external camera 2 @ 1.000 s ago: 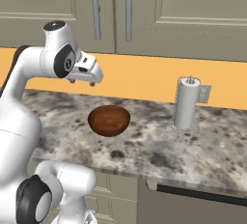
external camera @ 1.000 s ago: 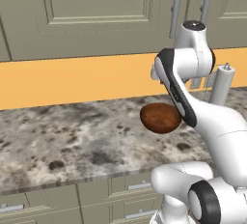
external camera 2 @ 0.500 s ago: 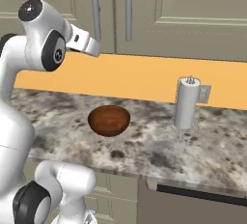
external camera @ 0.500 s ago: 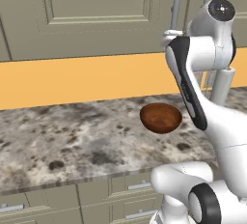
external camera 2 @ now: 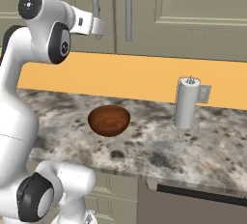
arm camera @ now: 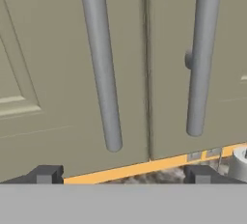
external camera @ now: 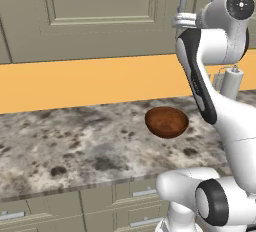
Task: Open the cabinet and setup a tea strainer by placing it in the bowl upright.
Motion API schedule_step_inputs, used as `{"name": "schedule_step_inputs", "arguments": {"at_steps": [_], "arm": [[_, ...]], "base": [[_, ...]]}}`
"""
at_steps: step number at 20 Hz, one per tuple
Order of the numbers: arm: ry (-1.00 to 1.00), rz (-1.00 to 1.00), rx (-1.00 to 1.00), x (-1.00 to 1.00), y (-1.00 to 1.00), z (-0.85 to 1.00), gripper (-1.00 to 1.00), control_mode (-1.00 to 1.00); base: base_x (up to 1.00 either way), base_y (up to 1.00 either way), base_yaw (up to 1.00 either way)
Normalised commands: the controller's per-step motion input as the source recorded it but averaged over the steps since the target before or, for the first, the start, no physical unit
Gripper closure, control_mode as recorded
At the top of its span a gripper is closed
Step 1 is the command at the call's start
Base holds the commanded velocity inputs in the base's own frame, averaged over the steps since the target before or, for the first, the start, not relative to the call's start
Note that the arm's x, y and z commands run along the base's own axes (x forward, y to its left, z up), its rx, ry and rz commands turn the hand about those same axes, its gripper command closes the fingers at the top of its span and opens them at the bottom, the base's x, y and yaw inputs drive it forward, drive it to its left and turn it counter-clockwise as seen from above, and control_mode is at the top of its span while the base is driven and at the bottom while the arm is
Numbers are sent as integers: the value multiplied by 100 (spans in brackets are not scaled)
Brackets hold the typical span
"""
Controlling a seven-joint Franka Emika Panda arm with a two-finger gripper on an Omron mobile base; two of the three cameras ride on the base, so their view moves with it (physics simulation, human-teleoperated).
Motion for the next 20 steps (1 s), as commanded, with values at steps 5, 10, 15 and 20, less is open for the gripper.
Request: {"name": "schedule_step_inputs", "arguments": {"at_steps": [5, 10, 15, 20], "arm": [[0, 2, -6, 46, 0, 0, -100, -100], [-1, 1, -4, 52, 3, 0, -100, -100], [-2, 1, 0, 49, 1, 0, -100, -100], [-1, 0, 0, 42, 0, 0, -100, -100]], "base": [[0, 0, 0], [0, 0, 0], [0, 0, 0], [0, 0, 0]]}}
